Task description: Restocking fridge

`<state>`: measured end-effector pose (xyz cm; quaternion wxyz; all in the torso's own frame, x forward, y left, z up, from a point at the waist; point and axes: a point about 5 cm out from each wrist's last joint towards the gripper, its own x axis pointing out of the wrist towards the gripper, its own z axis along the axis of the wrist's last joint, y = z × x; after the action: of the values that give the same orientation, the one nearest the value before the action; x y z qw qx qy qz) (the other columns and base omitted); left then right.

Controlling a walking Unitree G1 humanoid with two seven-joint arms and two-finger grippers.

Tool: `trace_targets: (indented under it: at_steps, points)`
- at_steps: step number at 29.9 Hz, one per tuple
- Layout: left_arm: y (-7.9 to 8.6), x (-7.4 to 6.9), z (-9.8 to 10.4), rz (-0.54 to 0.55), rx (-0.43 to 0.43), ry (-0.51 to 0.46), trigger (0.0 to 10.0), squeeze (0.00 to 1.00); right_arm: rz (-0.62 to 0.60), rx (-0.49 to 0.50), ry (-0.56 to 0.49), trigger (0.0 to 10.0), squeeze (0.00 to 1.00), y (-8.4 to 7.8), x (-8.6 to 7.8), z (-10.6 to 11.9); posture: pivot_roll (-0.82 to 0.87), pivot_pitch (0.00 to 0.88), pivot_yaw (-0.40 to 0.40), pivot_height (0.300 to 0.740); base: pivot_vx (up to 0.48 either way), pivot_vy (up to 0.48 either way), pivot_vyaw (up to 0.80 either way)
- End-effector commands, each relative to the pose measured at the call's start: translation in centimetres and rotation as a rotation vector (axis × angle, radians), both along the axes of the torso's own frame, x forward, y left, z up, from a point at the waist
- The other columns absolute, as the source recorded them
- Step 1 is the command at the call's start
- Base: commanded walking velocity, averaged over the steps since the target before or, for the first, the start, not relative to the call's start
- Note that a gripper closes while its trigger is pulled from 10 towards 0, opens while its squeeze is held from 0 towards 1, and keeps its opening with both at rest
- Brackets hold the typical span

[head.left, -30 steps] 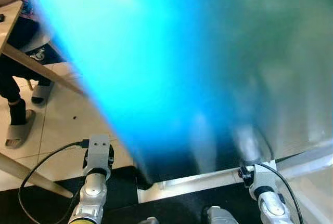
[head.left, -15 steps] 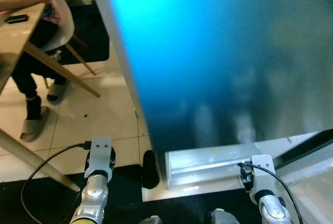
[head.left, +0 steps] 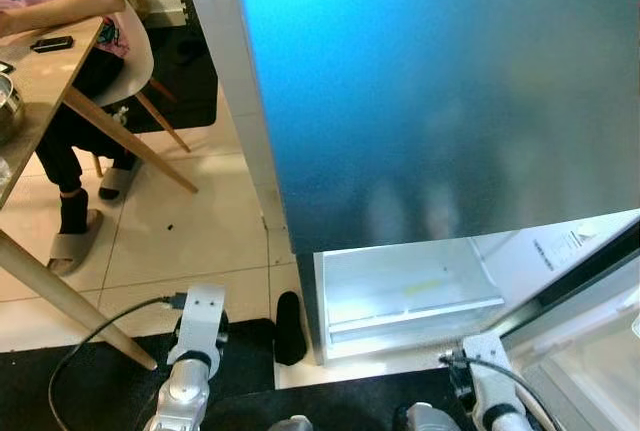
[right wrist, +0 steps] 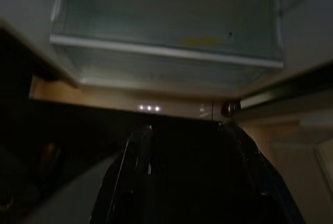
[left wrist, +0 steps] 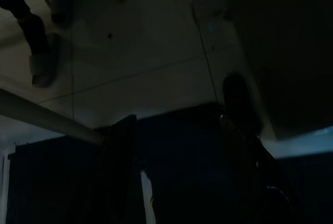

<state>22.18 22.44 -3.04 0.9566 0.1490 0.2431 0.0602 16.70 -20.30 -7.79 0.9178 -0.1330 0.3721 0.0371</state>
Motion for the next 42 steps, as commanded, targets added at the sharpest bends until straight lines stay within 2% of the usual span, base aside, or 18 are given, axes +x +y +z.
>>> trace_targets:
  at_steps: [1,4,6,8,9,12,17,25,42]
  points:
    - [0.4,-1.4,-1.0,-0.042,0.027,0.064,10.0,0.0,0.002,-0.019,0.057,10.0,0.0,-0.1,-1.5,-0.7,-0.08,0.143,0.0,0.74,0.0,0.0,0.0]
    - [0.3,-2.0,-1.7,-0.058,0.032,0.109,10.0,0.0,-0.019,-0.019,0.091,10.0,0.0,-0.2,-2.3,-1.2,-0.08,0.142,0.001,0.74,0.0,0.0,0.0]
    - [0.4,-3.0,-2.6,-0.05,0.02,0.178,10.0,0.0,-0.054,-0.016,0.146,10.0,0.0,-0.2,-3.4,-1.7,-0.08,0.137,0.0,0.74,0.0,0.0,0.0]
    - [0.4,-3.2,-2.7,-0.05,0.015,0.191,10.0,0.0,-0.061,-0.015,0.157,10.0,0.0,-0.2,-3.6,-1.8,-0.08,0.137,0.0,0.74,0.0,0.0,0.0]
    - [0.3,-3.8,-3.4,-0.06,-0.006,0.243,10.0,0.0,-0.065,-0.018,0.195,10.0,0.0,-0.2,-4.4,-2.1,-0.08,0.133,0.002,0.74,0.0,0.0,0.0]
    - [0.2,-4.6,-3.9,-0.071,-0.036,0.297,10.0,0.0,-0.041,-0.025,0.227,10.0,0.0,-0.1,-5.0,-2.4,-0.08,0.128,0.006,0.74,0.0,0.0,0.0]
    - [0.1,-5.8,-4.7,-0.107,-0.082,0.375,10.0,0.0,-0.002,-0.033,0.239,10.0,0.0,0.3,-5.1,-2.5,-0.08,0.119,0.013,0.74,0.0,0.0,0.0]
    - [0.2,-5.9,-4.9,-0.091,-0.094,0.386,10.0,0.0,0.011,-0.021,0.226,10.0,0.0,0.8,-4.4,-2.4,-0.08,0.112,0.001,0.74,0.0,0.0,0.0]
    - [0.0,-6.0,-5.1,-0.086,-0.101,0.404,10.0,0.0,0.002,-0.014,0.238,10.0,0.0,0.7,-5.2,-2.6,-0.09,0.119,-0.004,0.74,0.0,0.0,0.0]
